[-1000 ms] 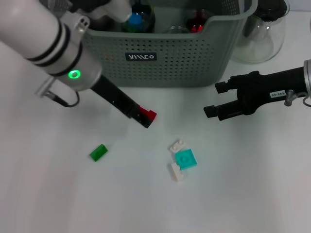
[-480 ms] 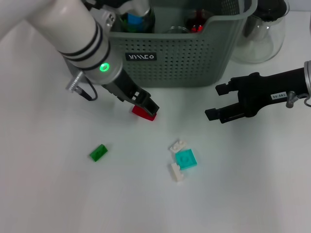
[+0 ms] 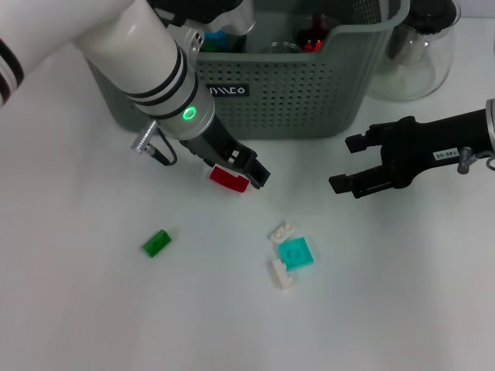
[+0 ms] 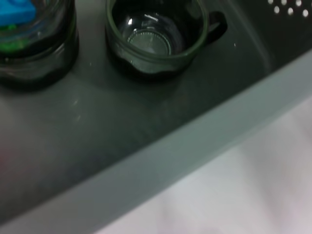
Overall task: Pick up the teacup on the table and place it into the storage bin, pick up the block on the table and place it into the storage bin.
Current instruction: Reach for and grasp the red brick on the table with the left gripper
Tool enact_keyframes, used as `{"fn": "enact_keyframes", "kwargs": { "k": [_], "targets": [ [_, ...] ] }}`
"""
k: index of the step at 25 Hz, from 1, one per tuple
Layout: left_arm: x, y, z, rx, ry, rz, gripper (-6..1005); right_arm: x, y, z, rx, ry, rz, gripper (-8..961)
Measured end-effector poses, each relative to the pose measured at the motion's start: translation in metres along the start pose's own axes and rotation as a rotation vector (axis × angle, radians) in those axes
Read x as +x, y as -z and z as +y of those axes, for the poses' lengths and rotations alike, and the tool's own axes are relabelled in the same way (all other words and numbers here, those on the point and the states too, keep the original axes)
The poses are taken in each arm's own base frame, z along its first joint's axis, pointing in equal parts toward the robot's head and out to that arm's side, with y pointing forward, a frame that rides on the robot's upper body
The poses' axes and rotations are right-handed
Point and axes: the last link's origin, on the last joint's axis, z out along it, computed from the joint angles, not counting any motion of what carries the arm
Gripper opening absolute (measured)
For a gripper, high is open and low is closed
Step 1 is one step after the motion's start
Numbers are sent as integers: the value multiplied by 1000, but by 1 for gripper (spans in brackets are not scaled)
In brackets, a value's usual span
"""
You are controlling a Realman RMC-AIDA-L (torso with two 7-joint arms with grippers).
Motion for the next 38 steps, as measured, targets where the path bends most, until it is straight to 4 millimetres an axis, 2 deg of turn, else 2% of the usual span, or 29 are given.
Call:
{"fn": "enact_keyframes", "kwargs": {
  "k": [18, 38],
  "targets": [
    [-1, -10, -11, 54, 8, 2, 859, 4, -3, 2, 0, -5, 10, 941],
    [-3, -12, -13, 55, 15, -1, 852, 7, -5, 3, -9, -4, 10, 940]
  ]
}}
